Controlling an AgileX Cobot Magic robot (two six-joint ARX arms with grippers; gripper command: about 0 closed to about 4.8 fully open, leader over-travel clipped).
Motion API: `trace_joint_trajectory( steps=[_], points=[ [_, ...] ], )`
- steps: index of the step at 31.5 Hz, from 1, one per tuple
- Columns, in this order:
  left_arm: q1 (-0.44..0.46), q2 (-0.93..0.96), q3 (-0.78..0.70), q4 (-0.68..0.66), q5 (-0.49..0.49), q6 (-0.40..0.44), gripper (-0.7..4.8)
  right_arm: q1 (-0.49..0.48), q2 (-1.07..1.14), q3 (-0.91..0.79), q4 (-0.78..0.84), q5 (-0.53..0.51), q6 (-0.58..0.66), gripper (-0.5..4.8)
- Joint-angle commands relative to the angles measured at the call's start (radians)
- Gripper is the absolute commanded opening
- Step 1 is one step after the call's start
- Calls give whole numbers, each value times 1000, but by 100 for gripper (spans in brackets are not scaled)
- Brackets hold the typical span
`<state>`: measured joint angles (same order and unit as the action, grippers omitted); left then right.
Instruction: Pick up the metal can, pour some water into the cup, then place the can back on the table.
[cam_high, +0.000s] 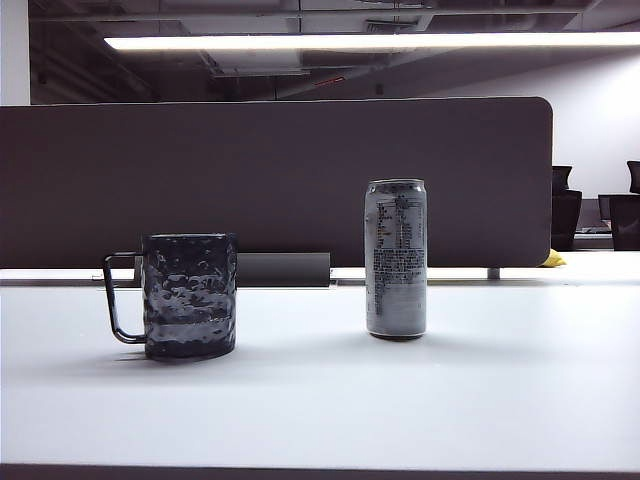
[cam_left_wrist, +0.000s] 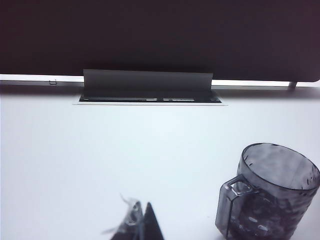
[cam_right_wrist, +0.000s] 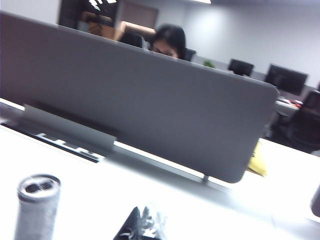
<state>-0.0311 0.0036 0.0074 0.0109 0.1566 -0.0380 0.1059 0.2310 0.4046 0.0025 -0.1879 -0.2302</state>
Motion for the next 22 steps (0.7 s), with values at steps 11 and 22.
trace_joint_trajectory(
  steps=[11,22],
  points=[
    [2,0,2,11,2,1,-5,-133,-184,-260,19,119,207,-5],
    [2,0,2,11,2,1,-5,-133,-229,-367,24,130,265,-5]
  ],
)
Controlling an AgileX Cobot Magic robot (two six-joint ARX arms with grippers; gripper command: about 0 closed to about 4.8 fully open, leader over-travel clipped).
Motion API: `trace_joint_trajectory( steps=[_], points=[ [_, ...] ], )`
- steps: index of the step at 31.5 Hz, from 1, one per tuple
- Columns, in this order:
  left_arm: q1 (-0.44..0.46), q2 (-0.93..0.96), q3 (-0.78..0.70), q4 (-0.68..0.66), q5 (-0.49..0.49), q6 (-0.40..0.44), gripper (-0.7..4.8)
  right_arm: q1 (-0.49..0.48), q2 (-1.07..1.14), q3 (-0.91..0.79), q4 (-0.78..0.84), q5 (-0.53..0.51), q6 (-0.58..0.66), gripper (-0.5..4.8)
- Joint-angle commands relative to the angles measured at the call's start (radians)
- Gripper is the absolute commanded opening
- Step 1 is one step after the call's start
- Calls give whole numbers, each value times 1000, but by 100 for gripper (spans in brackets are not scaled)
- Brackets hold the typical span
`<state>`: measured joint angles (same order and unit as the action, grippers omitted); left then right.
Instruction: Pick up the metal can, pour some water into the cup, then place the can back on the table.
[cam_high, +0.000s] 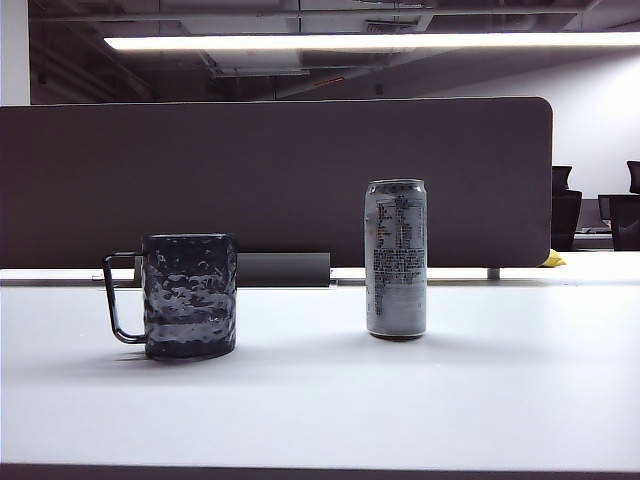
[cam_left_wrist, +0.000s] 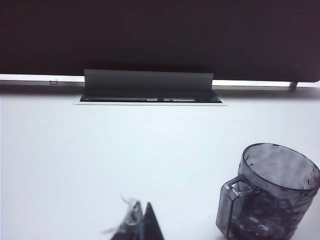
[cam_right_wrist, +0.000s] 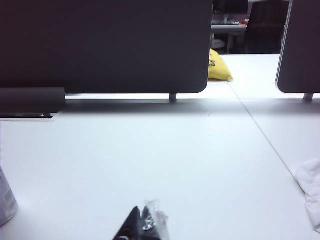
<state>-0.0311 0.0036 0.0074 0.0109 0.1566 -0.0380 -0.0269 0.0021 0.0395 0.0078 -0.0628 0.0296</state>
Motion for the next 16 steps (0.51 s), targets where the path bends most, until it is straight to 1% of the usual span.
trace_joint_trajectory(
  steps=[1,7,11,16],
  points=[
    [2,0,2,11,2,1,-5,0,0,-4,19,5,5,-5],
    [2,0,2,11,2,1,-5,0,0,-23,24,5,31,-5],
    [2,0,2,11,2,1,-5,24,0,-27,23,5,30,-5],
    [2,0,2,12,2,1,-5,25,0,-29,23,4,30,-5]
  ],
)
